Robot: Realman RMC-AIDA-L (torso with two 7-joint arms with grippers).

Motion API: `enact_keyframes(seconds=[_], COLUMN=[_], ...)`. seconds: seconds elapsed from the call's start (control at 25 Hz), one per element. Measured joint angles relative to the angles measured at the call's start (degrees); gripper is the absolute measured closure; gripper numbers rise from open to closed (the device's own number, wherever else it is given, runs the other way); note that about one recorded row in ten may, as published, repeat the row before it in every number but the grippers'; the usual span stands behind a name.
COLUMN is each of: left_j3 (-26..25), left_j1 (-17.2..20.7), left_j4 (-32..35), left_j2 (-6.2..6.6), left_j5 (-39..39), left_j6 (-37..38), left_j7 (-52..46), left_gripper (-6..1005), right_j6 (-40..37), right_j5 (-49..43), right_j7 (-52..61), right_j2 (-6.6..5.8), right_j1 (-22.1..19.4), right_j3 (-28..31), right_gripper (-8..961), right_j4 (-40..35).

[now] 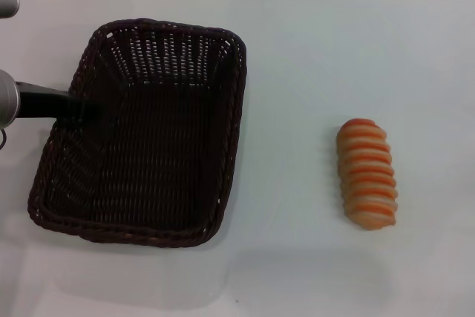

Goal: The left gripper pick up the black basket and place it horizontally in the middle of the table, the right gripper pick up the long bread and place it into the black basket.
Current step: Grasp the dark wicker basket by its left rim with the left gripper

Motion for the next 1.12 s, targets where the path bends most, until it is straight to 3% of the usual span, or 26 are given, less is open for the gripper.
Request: enact_keyframes(seconds=[0.24, 0.4, 0.6, 0.84, 0.88, 0.92, 1.04, 1.08, 1.12], left_j3=[-0.5, -2.0, -5.8, -16.5, -21.1, -21.1, -27.8, -30.0, -30.0], left_j1=[-0.1, -1.2, -3.8, -13.0, -16.8, -16.8, -22.7, -25.9, -25.9], left_j4=[-0.4, 0.1, 2.1, 11.7, 16.4, 16.4, 24.0, 28.5, 28.5], left_j2=[-0.05, -0.05, 0.06, 0.12, 0.36, 0.36, 1.07, 1.85, 1.85], left_j5=[-0.1, -4.8, -12.3, -19.9, -23.2, -23.2, -26.7, -27.2, -27.2], left_j6=[-0.8, -3.2, -5.7, -14.6, -19.5, -19.5, -25.9, -28.2, -28.2], left_j7=[1.1, 7.9, 18.2, 33.5, 40.6, 40.6, 49.0, 52.0, 52.0], left_gripper=[526, 670, 734, 776, 777, 781, 792, 796, 800], right_j6=[0.0, -0.2, -0.4, -0.5, -0.5, -0.5, -0.5, -0.6, -0.6], right_j5=[0.0, 0.0, 0.0, 0.0, 0.0, 0.0, 0.0, 0.0, 0.0], right_j7=[0.0, 0.0, 0.0, 0.0, 0.0, 0.0, 0.0, 0.0, 0.0], right_j2=[0.00, 0.00, 0.00, -0.08, -0.09, -0.09, -0.09, -0.07, -0.07], right_j1=[0.1, 0.0, 0.0, 0.0, 0.0, 0.0, -0.1, -0.4, -0.4], right_j3=[-0.1, -0.1, -0.1, -0.9, -1.0, -1.0, -1.0, -1.1, -1.1], right_gripper=[152, 151, 151, 152, 152, 152, 152, 152, 152], right_j4=[0.0, 0.0, 0.0, 0.0, 0.0, 0.0, 0.0, 0.0, 0.0])
